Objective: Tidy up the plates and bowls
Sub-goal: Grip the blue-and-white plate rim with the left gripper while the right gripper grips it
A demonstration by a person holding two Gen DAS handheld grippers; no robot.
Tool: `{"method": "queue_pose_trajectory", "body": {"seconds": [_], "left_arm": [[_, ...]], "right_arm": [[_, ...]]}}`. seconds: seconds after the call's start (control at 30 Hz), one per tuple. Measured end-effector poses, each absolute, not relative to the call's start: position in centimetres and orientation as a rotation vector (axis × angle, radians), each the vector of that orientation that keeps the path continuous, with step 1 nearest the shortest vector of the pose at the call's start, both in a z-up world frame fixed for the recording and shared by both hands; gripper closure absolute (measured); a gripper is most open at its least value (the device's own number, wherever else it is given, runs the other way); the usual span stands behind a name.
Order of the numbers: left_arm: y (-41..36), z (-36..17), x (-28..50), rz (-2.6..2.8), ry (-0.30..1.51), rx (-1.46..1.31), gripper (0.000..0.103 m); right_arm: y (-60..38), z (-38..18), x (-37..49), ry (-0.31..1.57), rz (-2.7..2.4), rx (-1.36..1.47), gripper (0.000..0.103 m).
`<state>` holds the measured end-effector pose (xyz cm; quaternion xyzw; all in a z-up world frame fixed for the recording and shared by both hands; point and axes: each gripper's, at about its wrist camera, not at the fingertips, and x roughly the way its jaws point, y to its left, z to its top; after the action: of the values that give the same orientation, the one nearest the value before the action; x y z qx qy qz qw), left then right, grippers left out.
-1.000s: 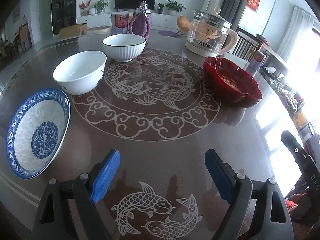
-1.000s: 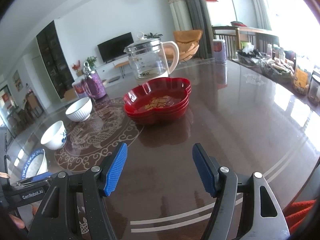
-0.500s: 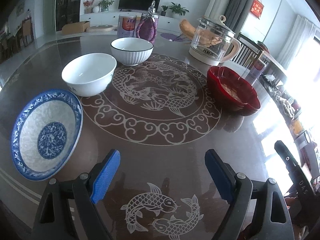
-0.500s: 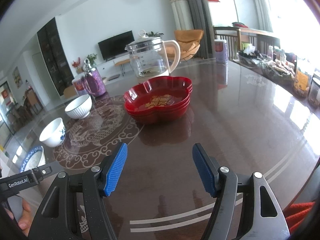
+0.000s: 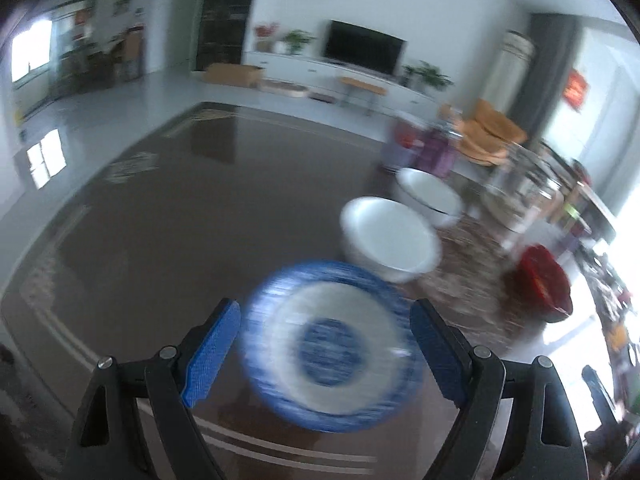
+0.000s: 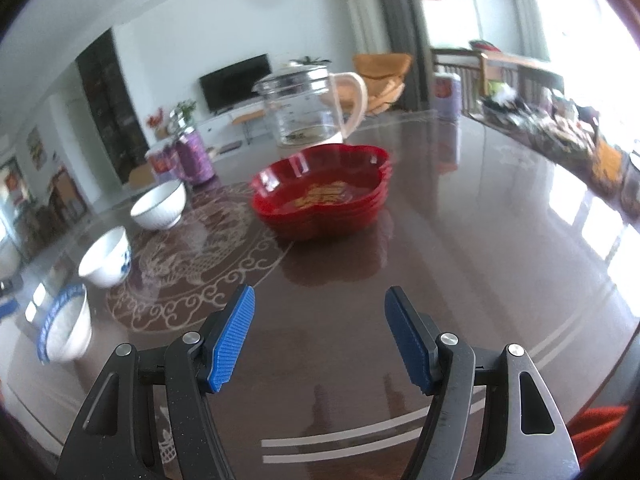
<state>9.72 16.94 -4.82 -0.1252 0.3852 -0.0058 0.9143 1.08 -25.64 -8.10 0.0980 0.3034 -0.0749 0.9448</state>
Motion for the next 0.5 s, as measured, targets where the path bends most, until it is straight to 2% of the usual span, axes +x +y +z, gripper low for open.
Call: {"method": "queue_pose_trajectory", "body": {"seconds": [0.17,0.3,0.5], "left_arm": [[21.3,-7.6,10.9,0.037,0.879,-0.263,0.017],[21.2,-10.7,12.0,0.025,0.964,-0.250,0.017],[19.6,-12.9,13.8,0.004,1.023,-0.234,0.017]], "right_arm": [[-21.3,-7.2,3.4,0.703,0.031,0.213,0.032],[-15.4,-6.5,7.3,0.789,0.275,0.292,0.032],[-6.4,-9.8,13.3,0.981,0.450,0.307,0.032]]}}
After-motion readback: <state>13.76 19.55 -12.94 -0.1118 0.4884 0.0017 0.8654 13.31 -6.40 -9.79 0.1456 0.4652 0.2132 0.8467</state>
